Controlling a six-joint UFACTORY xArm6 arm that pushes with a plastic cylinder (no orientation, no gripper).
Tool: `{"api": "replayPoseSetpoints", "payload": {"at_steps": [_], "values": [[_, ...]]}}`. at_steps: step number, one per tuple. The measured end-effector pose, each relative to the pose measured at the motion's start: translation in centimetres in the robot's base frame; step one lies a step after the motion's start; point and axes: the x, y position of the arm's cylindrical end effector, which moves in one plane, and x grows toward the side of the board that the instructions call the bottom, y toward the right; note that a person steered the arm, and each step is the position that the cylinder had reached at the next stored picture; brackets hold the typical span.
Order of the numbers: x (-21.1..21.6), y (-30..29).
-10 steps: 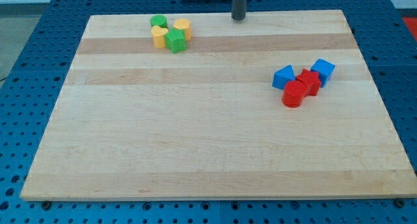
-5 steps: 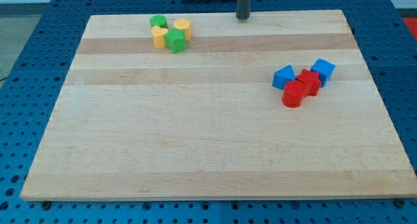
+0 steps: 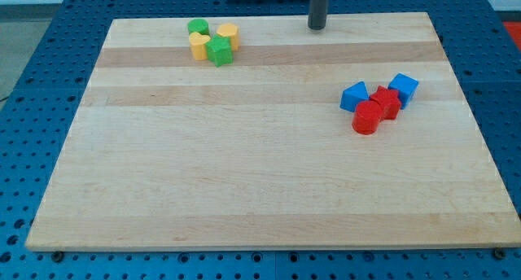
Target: Slide the blue cube along with the blue triangle to the center
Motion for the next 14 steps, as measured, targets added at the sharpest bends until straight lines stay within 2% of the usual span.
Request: {"api": "replayPoseSetpoints", "payload": {"at_steps": [6,8,9,10,11,13,14], "values": [[-2.5,1.4],[0.3,8.9],[7.5,14.7],[16.5,17.1],[16.7,12.4],[14.9,-6.0],[14.5,-3.0]]}}
